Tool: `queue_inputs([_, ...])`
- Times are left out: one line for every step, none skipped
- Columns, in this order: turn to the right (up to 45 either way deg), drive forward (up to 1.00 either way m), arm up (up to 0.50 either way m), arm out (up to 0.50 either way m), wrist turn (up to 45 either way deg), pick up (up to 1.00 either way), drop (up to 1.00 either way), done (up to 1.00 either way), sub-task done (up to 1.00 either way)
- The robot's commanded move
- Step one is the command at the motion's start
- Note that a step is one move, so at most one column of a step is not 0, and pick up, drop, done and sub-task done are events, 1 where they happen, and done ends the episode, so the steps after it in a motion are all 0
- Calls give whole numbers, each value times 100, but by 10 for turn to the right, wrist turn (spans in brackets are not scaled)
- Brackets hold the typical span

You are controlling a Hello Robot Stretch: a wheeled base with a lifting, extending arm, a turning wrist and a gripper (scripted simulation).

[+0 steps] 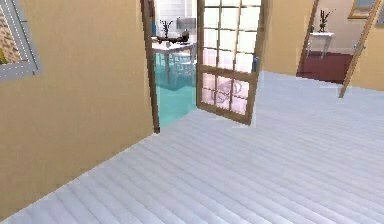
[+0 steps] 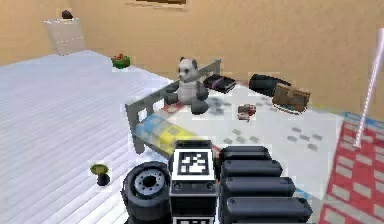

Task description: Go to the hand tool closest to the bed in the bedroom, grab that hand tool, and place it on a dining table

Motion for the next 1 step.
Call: queue_inputs([0, 100, 0, 0, 0, 0, 0, 0, 0])
